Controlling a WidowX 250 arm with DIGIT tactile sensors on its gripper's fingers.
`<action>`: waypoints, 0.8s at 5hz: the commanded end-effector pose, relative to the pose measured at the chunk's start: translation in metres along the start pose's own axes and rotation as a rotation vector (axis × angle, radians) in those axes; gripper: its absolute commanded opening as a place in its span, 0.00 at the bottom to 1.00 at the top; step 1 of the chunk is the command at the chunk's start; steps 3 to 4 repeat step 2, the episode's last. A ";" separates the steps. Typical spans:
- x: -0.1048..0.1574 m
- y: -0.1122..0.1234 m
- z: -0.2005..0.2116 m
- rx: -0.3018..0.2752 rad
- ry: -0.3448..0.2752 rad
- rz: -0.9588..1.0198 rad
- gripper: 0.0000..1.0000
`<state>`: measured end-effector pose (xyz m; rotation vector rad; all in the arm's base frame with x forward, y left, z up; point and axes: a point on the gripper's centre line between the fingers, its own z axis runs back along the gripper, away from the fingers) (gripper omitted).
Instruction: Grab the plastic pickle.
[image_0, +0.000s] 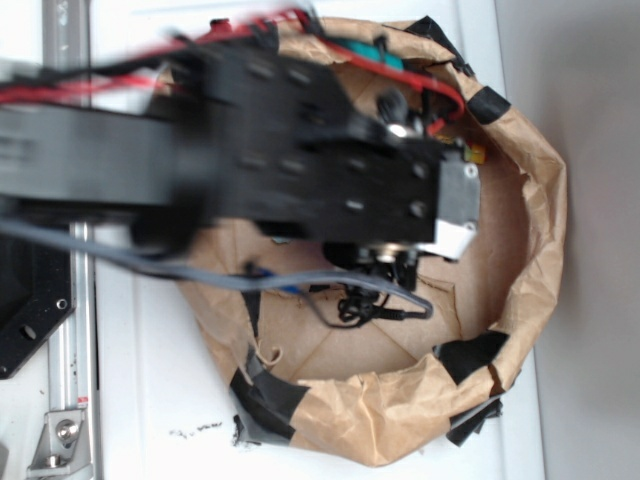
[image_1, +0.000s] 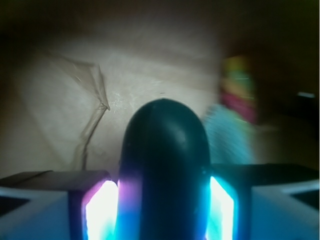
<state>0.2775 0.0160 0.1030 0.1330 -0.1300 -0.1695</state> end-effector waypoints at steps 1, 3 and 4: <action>-0.005 0.012 0.084 -0.057 0.024 0.330 0.00; -0.003 0.004 0.076 -0.078 0.056 0.330 0.00; -0.003 0.004 0.076 -0.078 0.056 0.330 0.00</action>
